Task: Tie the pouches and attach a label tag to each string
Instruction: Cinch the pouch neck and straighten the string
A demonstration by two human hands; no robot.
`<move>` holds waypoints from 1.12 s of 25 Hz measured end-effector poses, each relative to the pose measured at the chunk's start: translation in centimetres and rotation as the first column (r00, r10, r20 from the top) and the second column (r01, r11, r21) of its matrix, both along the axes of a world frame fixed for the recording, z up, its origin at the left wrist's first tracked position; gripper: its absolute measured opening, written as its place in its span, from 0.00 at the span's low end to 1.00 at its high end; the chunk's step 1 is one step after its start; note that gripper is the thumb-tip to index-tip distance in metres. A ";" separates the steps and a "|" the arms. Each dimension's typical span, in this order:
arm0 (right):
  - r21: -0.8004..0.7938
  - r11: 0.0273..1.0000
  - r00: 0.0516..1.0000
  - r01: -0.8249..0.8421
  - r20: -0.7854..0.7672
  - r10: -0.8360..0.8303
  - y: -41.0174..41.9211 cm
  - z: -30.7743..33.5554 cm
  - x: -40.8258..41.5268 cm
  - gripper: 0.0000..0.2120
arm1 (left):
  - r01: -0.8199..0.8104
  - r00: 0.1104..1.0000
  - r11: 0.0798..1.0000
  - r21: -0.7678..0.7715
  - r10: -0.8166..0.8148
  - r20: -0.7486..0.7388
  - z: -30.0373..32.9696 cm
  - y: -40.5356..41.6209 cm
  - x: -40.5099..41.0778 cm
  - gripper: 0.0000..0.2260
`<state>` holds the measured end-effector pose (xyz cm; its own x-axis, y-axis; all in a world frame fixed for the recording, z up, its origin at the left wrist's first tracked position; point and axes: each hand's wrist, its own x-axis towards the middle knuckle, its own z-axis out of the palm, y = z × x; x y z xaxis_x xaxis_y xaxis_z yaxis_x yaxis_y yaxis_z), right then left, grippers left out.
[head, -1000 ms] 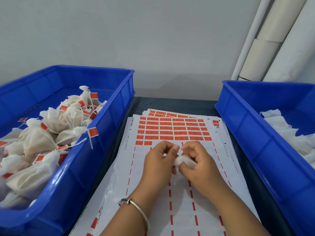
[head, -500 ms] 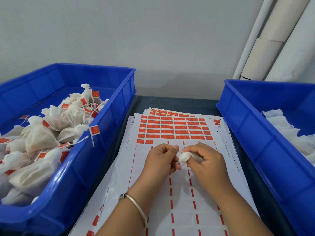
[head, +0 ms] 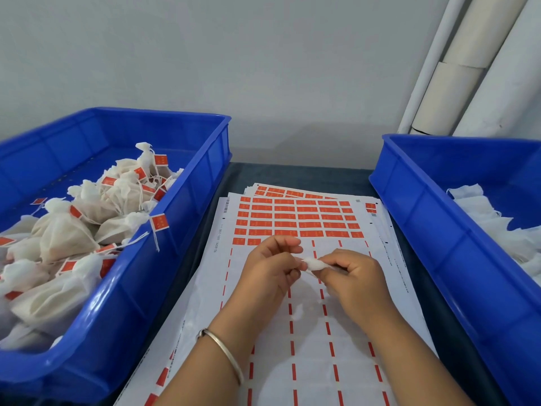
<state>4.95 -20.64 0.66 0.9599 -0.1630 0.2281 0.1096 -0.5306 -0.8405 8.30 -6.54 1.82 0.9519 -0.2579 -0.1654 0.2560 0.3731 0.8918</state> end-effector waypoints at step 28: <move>0.675 0.737 0.965 0.032 -0.213 0.153 0.1 0.6 0.2 0.10 | -0.259 0.859 0.805 0.534 -0.061 0.508 -0.4 -0.8 -0.7 0.06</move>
